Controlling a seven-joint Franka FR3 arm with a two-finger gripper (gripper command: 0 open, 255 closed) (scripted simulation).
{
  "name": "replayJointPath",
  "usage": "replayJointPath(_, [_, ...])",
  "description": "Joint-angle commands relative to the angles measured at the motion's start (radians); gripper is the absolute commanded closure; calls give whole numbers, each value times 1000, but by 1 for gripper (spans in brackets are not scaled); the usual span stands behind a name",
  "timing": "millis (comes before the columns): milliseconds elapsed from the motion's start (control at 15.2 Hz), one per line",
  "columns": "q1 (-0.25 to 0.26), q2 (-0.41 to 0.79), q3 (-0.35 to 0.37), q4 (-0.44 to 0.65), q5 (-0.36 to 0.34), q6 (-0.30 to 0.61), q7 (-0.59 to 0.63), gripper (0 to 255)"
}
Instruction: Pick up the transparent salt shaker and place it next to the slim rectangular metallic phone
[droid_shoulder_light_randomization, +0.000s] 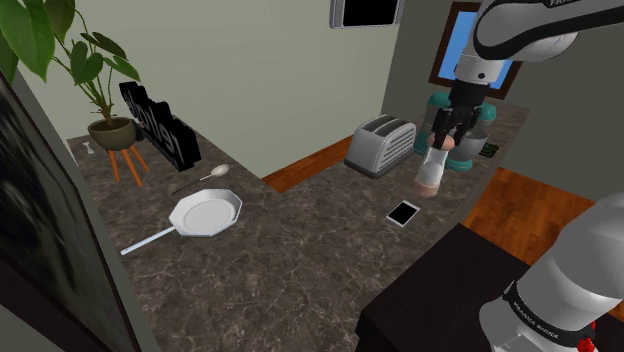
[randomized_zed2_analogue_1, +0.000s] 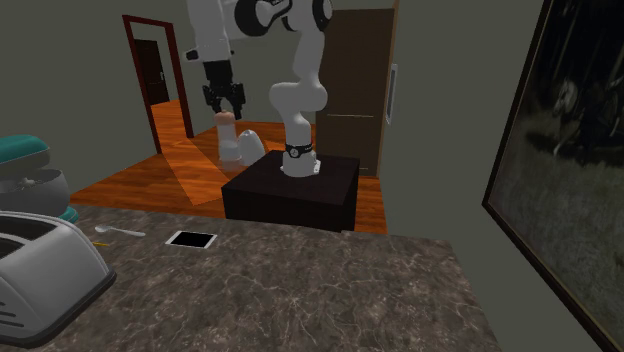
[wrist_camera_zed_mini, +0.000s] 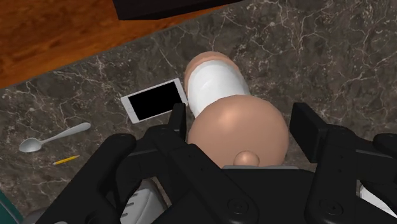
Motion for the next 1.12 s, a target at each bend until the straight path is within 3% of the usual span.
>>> replayJointPath(0, [-23,13,-40,18,-25,-6,-50,255])
replayJointPath(528, [-94,125,-209,130,-96,-5,-260,255])
replayJointPath(1056, [-95,159,-227,48,-99,111,-269,255])
